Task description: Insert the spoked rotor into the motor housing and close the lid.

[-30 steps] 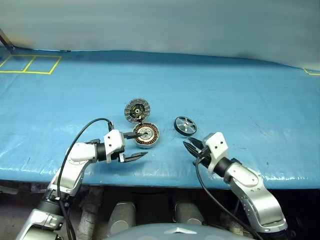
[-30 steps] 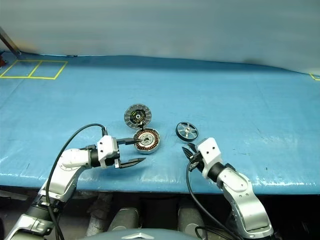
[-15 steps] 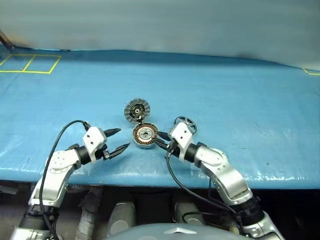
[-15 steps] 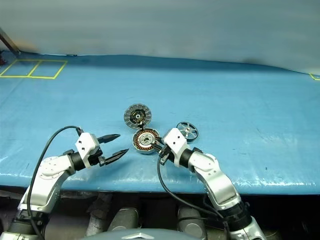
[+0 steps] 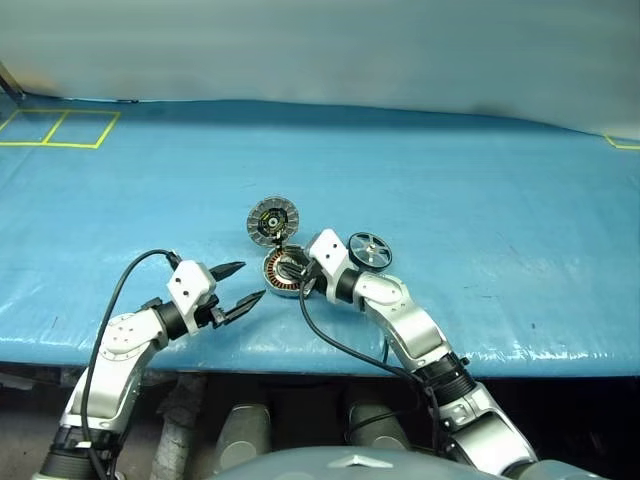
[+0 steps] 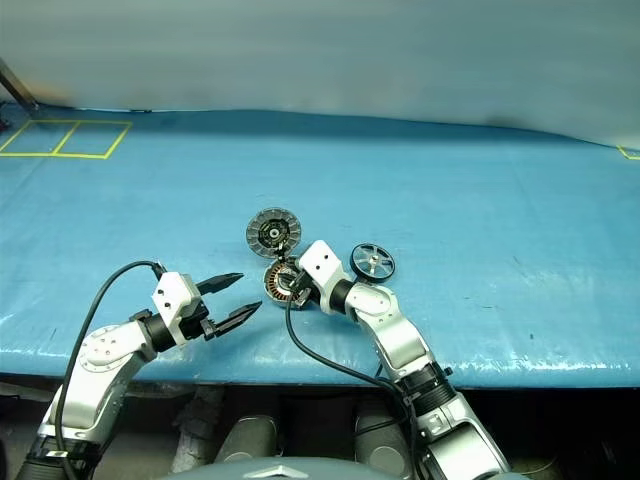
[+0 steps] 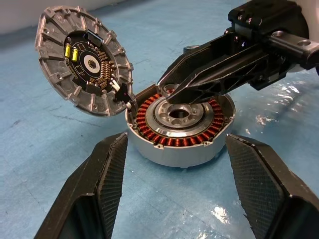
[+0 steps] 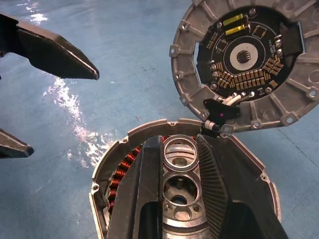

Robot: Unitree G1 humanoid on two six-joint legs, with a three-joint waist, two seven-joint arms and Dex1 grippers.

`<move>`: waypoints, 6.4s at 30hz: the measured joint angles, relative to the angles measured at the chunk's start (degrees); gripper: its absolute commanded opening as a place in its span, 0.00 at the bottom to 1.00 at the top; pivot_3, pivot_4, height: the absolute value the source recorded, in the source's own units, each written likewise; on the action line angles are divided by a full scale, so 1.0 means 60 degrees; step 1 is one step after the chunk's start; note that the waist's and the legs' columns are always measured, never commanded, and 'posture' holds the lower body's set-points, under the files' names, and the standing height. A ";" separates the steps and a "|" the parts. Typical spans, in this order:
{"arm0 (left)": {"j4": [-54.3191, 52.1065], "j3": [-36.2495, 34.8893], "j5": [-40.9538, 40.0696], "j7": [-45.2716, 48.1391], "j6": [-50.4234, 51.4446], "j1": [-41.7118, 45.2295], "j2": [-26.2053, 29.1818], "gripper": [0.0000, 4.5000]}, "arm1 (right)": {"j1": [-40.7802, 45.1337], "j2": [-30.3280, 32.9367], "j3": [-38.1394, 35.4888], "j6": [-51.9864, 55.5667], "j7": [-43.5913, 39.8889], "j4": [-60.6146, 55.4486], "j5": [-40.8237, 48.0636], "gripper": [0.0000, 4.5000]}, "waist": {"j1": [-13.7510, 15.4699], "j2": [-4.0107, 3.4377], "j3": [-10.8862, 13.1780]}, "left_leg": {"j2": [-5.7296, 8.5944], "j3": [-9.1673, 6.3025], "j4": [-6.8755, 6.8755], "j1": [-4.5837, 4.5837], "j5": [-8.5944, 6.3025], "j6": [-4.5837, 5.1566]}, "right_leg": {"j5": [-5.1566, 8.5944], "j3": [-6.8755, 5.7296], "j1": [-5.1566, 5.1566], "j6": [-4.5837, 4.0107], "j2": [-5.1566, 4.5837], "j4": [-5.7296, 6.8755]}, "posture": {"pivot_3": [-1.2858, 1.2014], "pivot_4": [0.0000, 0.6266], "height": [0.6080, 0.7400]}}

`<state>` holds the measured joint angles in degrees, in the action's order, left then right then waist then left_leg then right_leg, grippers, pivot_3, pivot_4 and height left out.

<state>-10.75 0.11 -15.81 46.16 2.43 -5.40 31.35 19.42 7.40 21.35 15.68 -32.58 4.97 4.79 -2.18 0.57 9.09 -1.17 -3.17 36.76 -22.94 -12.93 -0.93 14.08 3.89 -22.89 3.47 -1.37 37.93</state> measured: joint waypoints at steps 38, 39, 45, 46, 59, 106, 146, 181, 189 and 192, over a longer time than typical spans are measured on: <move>0.0000 0.0358 0.0362 0.0239 0.0171 -0.0238 0.0234 0.75 | -0.0251 0.0031 -0.0067 -0.0275 0.0095 0.0137 -0.0488 0.15 | -0.0016 -0.0001 -0.0001 | -0.0005 0.0009 -0.0036 0.0021 0.0001 -0.0003 | 0.0015 0.0003 -0.0005 -0.0001 0.0002 0.0000 | 0.52 0.24 1.00; 0.0000 0.0399 0.0364 0.0241 0.0168 -0.0228 0.0228 0.75 | -0.0251 0.0038 -0.0080 -0.0285 0.0099 0.0140 -0.0498 0.15 | -0.0016 0.0000 -0.0001 | -0.0005 0.0010 -0.0036 0.0021 0.0001 -0.0004 | 0.0015 0.0003 -0.0004 0.0000 0.0001 0.0000 | 0.52 0.24 1.00; 0.0001 0.0470 0.0376 0.0251 0.0152 -0.0098 0.0228 0.75 | -0.0258 0.0063 -0.0084 -0.0298 0.0037 0.0120 -0.0540 0.15 | -0.0015 -0.0001 -0.0001 | -0.0005 0.0009 -0.0038 0.0023 0.0001 -0.0003 | 0.0014 0.0003 -0.0005 0.0000 0.0003 0.0000 | 0.52 0.24 1.00; 0.0001 0.0470 0.0377 0.0253 0.0147 -0.0080 0.0228 0.75 | -0.0261 0.0062 -0.0083 -0.0283 0.0013 0.0108 -0.0536 0.15 | -0.0016 -0.0001 -0.0001 | -0.0005 0.0009 -0.0038 0.0023 0.0001 -0.0003 | 0.0014 0.0002 -0.0004 0.0001 0.0002 0.0000 | 0.52 0.24 1.00; 0.0090 0.0463 0.0319 0.0386 0.0146 -0.0049 0.0109 0.75 | -0.0289 0.0149 -0.0083 -0.0052 -0.0224 -0.0064 -0.0381 0.15 | -0.0015 0.0000 -0.0001 | -0.0004 0.0009 -0.0055 0.0022 0.0001 -0.0004 | 0.0012 0.0001 -0.0009 0.0005 0.0001 -0.0003 | 0.52 0.24 1.00; 0.0308 0.0465 0.0391 0.0412 0.0076 -0.0029 0.0068 0.75 | -0.0831 0.0070 -0.0586 0.0189 -0.0152 -0.1425 0.0207 0.39 | -0.0027 0.0001 -0.0002 | -0.0008 0.0003 -0.0118 0.0024 0.0008 -0.0015 | 0.0008 -0.0002 -0.0036 0.0012 0.0006 -0.0008 | 0.52 0.24 1.00; 0.0494 0.0508 0.0577 0.0342 -0.0051 -0.0018 0.0037 0.75 | -0.0529 -0.0161 0.0169 -0.0274 0.0274 -0.0239 -0.0752 0.01 | -0.0018 0.0002 -0.0003 | -0.0010 0.0010 -0.0120 0.0021 0.0011 -0.0019 | -0.0003 -0.0001 -0.0046 -0.0004 0.0007 0.0000 | 0.52 0.24 1.00; 0.0548 0.0549 0.0572 0.0249 -0.0203 -0.0028 -0.0266 0.75 | 0.0331 0.0738 0.1214 -0.1133 0.0236 -0.0176 -0.3093 0.01 | -0.0031 0.0005 -0.0007 | -0.0013 0.0009 -0.0119 0.0026 0.0014 -0.0025 | -0.0006 -0.0001 -0.0046 -0.0007 0.0013 0.0010 | 0.52 0.24 1.00; 0.0547 0.0356 0.0404 0.0274 -0.0209 -0.0085 -0.0180 0.75 | 0.0426 0.0628 0.1207 -0.1141 0.0065 -0.0170 -0.3155 0.01 | -0.0039 0.0005 -0.0006 | -0.0013 0.0009 -0.0119 0.0024 0.0014 -0.0025 | -0.0011 -0.0001 -0.0048 -0.0016 0.0013 0.0011 | 0.52 0.24 1.00; 0.0547 0.0244 0.0357 0.0259 -0.0209 -0.0147 -0.0125 0.75 | 0.0455 0.0640 0.1219 -0.1142 0.0018 -0.0130 -0.3205 0.01 | -0.0030 0.0005 -0.0006 | -0.0011 0.0009 -0.0119 0.0023 0.0014 -0.0025 | -0.0012 -0.0001 -0.0048 -0.0018 0.0010 0.0010 | 0.52 0.24 1.00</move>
<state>-7.47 1.57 -13.67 47.71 1.18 -6.28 30.60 22.15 11.24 28.66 8.83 -32.47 4.19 -14.44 -2.36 0.60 9.06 -1.24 -3.11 36.04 -22.80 -12.84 -1.07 14.01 3.88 -23.17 3.36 -1.31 37.99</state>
